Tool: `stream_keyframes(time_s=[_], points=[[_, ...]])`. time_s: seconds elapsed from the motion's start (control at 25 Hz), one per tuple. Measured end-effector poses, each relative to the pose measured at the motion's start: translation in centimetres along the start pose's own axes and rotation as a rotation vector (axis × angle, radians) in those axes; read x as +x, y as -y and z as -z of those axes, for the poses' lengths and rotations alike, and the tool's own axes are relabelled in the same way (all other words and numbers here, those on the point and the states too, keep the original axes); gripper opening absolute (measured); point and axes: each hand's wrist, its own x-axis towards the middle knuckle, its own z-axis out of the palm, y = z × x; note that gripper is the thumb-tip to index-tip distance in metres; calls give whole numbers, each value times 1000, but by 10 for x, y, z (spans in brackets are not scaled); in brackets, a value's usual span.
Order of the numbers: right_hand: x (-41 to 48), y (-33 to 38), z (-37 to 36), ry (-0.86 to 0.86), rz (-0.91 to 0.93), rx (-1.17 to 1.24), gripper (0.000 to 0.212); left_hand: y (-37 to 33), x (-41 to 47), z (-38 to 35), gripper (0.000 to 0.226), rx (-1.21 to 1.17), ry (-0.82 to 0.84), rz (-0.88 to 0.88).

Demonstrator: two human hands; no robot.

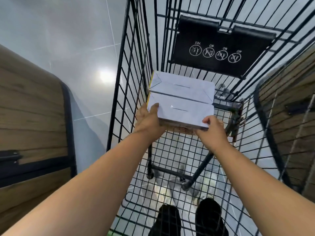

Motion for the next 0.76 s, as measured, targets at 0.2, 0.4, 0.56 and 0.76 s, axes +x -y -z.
stream_keyframes(time_s=[0.2, 0.4, 0.56, 0.76], points=[[-8, 13, 18, 92, 3, -67, 41, -9, -12, 23, 91, 25, 23, -54], [-36, 56, 57, 24, 128, -117, 62, -38, -34, 66, 91, 76, -18, -171], [-78, 93, 99, -71, 214, -103, 70, -77, -75, 108, 91, 87, -93, -339], [-144, 120, 157, -190, 297, -90, 76, -134, -135, 149, 92, 138, -157, -553]])
